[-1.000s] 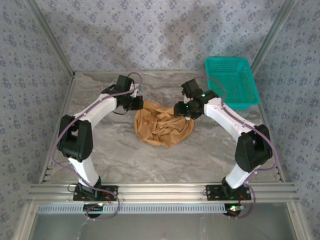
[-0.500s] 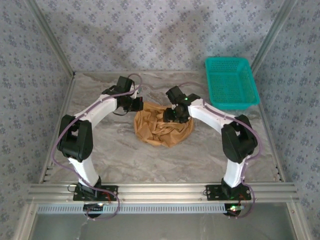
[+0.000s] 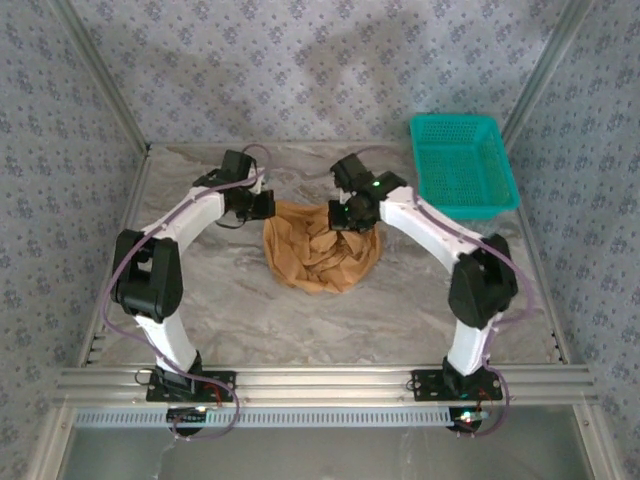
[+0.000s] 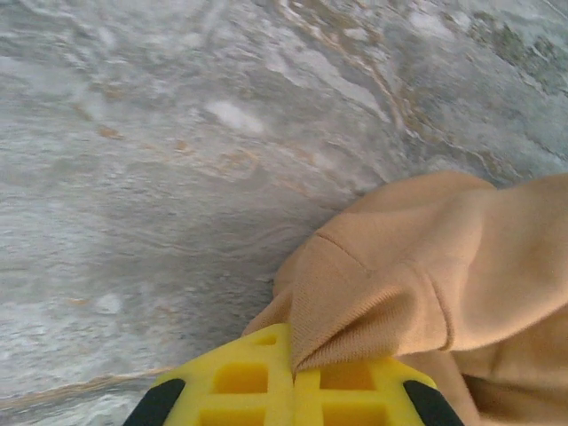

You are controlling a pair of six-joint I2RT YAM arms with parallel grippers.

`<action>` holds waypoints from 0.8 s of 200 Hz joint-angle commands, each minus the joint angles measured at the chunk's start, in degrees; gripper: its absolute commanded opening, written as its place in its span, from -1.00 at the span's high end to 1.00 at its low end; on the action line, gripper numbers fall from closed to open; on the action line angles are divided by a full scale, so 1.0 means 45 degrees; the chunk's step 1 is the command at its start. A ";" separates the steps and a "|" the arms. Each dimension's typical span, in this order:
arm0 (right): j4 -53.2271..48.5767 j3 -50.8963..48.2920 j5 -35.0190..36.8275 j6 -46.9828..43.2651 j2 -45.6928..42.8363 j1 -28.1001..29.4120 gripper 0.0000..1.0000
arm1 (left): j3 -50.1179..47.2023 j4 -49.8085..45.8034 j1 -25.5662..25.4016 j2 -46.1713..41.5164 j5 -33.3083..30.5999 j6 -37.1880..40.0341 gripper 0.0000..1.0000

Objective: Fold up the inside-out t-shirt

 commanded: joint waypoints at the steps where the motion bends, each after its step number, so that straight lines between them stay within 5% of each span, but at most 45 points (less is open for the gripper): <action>1: -0.0979 0.1115 -0.0254 -0.0394 -0.2231 -0.0353 1.00 | 0.0604 -0.0296 0.0496 -0.0619 -0.0199 -0.0038 1.00; 46: -0.0304 0.1692 -0.1903 0.0093 -0.4217 -0.1112 1.00 | 0.0278 0.0111 0.0534 -0.0576 0.0086 -0.0455 1.00; 87: 0.0862 0.1061 -0.2847 0.0676 -0.3270 -0.1855 1.00 | -0.0184 0.0363 0.0466 -0.0428 0.0077 -0.0473 1.00; 123: 0.0422 0.1964 -0.3431 0.1307 -0.0382 -0.2259 1.00 | -0.1195 0.0695 -0.0186 -0.1988 -0.2190 0.0616 0.21; 160: 0.0053 0.3166 -0.3528 0.1374 0.1305 -0.2224 1.00 | -0.3683 0.3296 -0.3060 -0.4522 -0.3195 0.2632 -0.23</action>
